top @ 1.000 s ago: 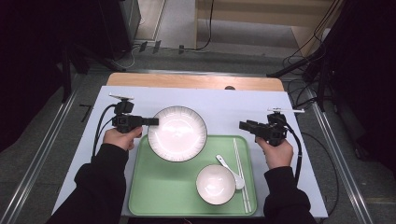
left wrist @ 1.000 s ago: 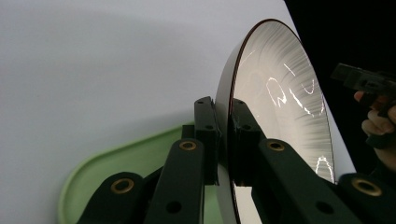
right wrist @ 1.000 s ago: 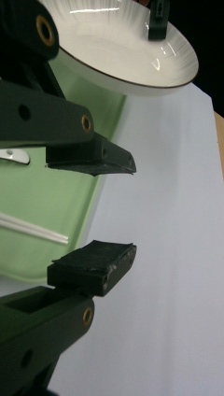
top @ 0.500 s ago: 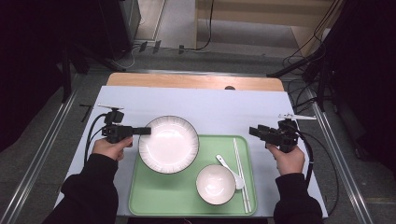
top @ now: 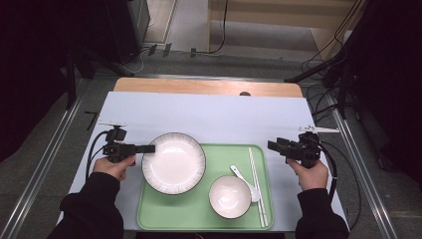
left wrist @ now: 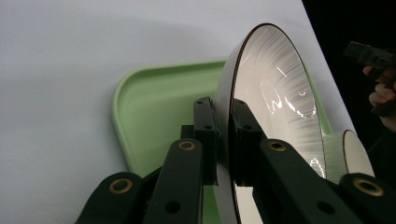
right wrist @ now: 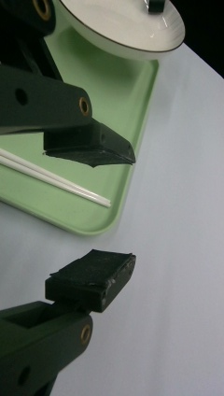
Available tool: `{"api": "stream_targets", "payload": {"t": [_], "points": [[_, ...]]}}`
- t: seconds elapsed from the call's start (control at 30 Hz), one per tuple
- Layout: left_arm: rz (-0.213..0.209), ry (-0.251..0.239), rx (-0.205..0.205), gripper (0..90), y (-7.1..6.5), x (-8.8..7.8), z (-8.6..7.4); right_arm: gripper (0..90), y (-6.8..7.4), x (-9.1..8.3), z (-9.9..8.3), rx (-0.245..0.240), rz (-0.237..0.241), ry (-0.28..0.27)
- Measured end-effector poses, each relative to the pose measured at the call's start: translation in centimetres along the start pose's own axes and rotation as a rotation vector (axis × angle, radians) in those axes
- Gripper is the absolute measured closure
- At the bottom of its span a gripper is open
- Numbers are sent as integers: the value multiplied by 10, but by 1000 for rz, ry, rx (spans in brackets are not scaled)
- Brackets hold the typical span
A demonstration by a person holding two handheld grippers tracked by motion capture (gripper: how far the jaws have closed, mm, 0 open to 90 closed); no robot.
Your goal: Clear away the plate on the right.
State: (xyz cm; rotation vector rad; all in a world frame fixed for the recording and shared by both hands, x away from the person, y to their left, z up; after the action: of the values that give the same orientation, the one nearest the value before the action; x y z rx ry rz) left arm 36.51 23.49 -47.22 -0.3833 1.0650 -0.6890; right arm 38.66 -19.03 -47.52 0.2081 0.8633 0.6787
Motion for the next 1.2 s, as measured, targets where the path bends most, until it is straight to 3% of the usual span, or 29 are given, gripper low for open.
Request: {"api": "stream_targets", "payload": {"t": [0.23,0.37,0.53,0.7,0.83,1.0,1.2], "points": [[29,34,15,840,4,10,-7,456,-2,-2,-4,-7,6,-12],[16,52,8,843,8,16,-8,461,2,-2,-5,-8,65,-26],[0,77,-6,848,8,23,-13,456,3,-4,-5,-19,57,-35],[11,104,-13,855,9,28,-18,446,0,-4,-5,-13,48,-33],[47,117,13,862,12,29,-21,446,-1,-5,-5,-6,44,-36],[44,116,9,859,14,30,-21,444,1,-5,-6,-20,43,-34],[84,131,63,842,15,31,-24,440,2,-7,-9,-30,44,-28]]}}
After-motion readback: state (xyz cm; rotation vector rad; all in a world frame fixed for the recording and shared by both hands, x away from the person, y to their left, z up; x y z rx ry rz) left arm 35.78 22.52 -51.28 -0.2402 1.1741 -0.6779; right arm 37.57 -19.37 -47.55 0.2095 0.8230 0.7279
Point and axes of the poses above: each handheld gripper's, and its own axes: x roughly forward along the jaws, z roughly out of its top, y roughly to its left, the point moved 9 cm from there along x, roughly forward along the jaws, and after that the axes turned 4 degrees about y, right-handed, at the moved point
